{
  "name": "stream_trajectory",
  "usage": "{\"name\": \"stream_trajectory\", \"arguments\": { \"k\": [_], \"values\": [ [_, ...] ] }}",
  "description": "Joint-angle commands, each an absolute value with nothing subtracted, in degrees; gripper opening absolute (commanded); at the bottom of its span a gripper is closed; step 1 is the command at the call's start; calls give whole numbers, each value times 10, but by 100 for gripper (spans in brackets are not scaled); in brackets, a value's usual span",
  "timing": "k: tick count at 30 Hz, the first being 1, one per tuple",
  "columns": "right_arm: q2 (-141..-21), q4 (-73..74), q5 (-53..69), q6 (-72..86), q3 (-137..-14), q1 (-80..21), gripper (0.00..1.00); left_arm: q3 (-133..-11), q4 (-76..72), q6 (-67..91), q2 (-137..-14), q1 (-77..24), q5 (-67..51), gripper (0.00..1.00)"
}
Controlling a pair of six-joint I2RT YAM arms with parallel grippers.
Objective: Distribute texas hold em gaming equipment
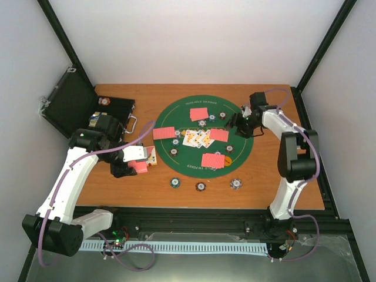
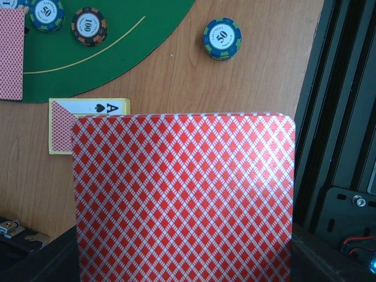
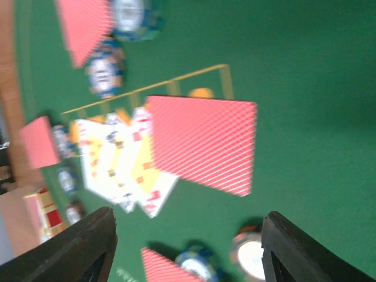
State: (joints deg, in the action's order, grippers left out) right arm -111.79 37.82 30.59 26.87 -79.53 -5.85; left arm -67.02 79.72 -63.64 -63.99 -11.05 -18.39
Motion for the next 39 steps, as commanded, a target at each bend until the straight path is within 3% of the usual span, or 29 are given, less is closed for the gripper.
{"name": "stream_trajectory", "arguments": {
  "k": [1, 7, 13, 17, 26, 39],
  "values": [
    [-1007, 353, 323, 298, -767, -111, 70, -695, 811, -638, -637, -109, -203, 3],
    [-894, 147, 404, 454, -638, -279, 85, -697, 813, -635, -639, -109, -206, 3],
    [-864, -51, 406, 587, -575, -418, 89, -699, 812, -630, -644, -109, -208, 3],
    [-884, -92, 396, 610, -581, -482, 90, -705, 813, -630, -647, -109, -214, 3],
    [-945, -175, 379, 651, -594, -565, 91, -709, 819, -629, -643, -109, -214, 3],
    [-1017, -212, 397, 669, -650, -587, 93, -706, 819, -633, -639, -109, -211, 3]
  ]
}}
